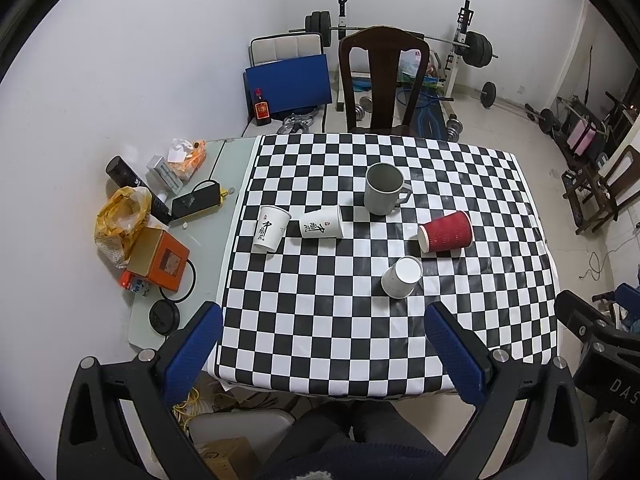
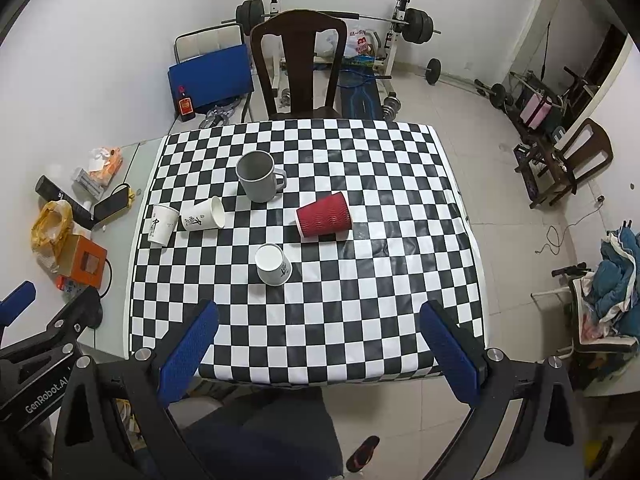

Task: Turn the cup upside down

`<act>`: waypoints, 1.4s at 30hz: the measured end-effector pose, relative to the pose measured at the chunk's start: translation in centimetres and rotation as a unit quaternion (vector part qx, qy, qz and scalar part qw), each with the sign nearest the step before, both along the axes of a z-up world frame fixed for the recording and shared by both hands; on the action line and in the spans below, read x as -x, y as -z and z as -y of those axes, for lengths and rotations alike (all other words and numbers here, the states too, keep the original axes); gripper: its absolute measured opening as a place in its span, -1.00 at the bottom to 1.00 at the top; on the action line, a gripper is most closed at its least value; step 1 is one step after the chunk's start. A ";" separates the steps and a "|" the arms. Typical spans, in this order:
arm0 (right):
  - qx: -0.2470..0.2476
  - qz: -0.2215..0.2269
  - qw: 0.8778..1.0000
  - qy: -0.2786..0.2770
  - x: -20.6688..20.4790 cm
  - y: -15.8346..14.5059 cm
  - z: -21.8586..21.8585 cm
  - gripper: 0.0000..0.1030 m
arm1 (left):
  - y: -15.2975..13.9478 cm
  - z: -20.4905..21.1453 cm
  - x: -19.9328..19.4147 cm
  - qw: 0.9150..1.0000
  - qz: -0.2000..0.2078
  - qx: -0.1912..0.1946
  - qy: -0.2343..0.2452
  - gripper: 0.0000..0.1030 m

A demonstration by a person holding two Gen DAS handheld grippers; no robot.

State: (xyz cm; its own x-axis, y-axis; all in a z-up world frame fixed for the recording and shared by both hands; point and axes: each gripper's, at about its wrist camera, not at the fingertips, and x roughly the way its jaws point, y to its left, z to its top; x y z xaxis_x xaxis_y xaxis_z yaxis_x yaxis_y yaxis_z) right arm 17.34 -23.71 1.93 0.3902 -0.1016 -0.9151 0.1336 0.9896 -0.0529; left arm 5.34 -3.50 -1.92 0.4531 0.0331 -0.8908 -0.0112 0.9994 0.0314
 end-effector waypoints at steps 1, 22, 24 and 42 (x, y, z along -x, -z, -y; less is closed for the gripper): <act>0.000 0.000 1.000 0.000 0.0 0.0 0.0 0.97 | 0.0 0.1 0.0 1.000 0.000 0.001 0.000 0.99; 0.003 -0.009 1.000 0.005 1.8 -0.9 -0.4 0.97 | 0.2 -0.5 0.6 1.000 -0.009 -0.007 -0.008 0.99; 0.005 -0.010 1.000 0.005 2.3 -0.8 -0.6 0.97 | 0.3 -0.8 0.8 1.000 -0.011 -0.009 -0.009 0.99; 0.003 -0.021 1.000 0.008 0.9 -0.3 0.3 0.97 | 0.1 -0.5 1.9 1.000 -0.012 -0.011 -0.005 0.99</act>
State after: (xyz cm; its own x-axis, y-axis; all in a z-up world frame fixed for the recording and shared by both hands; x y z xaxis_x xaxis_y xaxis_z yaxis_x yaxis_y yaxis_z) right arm 16.46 -24.03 2.21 0.3499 -0.1123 -0.9300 0.1464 0.9871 -0.0641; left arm 3.42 -3.03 -2.07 0.4305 0.0571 -0.9008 -0.0206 0.9984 0.0534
